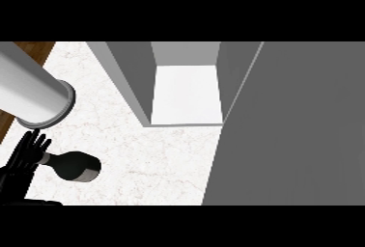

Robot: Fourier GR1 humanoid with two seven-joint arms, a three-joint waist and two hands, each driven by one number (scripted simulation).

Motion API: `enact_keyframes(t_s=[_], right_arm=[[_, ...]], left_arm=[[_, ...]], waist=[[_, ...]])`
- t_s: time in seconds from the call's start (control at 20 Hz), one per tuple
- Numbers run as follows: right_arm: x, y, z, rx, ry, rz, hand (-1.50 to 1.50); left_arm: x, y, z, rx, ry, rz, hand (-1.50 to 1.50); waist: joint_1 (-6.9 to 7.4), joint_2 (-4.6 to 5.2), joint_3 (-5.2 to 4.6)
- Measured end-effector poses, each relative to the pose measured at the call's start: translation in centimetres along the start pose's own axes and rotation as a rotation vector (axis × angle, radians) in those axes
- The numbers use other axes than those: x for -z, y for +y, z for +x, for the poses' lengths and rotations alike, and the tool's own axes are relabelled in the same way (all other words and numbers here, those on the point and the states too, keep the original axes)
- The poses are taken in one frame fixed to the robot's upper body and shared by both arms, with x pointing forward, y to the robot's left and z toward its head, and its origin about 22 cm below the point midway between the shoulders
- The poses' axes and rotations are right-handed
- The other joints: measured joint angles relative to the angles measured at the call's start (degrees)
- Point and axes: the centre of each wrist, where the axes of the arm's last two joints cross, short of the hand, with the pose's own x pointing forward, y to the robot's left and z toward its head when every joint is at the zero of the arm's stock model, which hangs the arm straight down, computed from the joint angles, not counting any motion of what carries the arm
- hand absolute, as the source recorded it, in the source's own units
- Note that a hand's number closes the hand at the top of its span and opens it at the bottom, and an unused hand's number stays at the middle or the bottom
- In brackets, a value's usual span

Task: Pick up the wine, place it into the cabinet and close the cabinet

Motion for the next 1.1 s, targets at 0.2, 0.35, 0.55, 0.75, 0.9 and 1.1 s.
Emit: enact_keyframes(t_s=[0.2, 0.35, 0.55, 0.75, 0.9, 1.1], right_arm=[[0.0, -0.2, 0.0, -0.022, -0.016, -0.006, -1.50], [0.1, -0.3, 0.1, -0.027, -0.011, -0.008, -1.50], [0.0, 0.0, 0.1, -0.018, -0.004, -0.001, -1.50], [-0.2, 0.1, -0.1, -0.021, -0.013, -0.003, -1.50], [-0.2, 0.0, -0.2, -0.033, -0.011, -0.005, -1.50], [-0.3, 0.0, -0.3, -0.038, -0.009, -0.006, -1.50]], left_arm=[[0.7, 0.8, -1.6, 0.006, 0.002, 0.009, -1.50], [1.1, 0.6, -2.9, 0.001, 0.013, 0.006, -1.50], [1.0, 0.4, -4.5, -0.037, 0.039, -0.014, -1.50], [1.3, 0.6, -5.6, -0.071, 0.093, -0.026, -1.50], [1.2, 0.1, -6.6, -0.086, 0.115, -0.037, -1.50], [1.3, -0.2, -7.5, -0.088, 0.132, -0.046, -1.50]], waist=[[-0.10, 0.08, 0.01], [-0.05, 0.08, 0.00], [-0.11, 0.02, -0.01], [-0.15, 0.05, 0.01], [-0.15, 0.06, 0.00], [-0.21, 0.08, -0.01]])
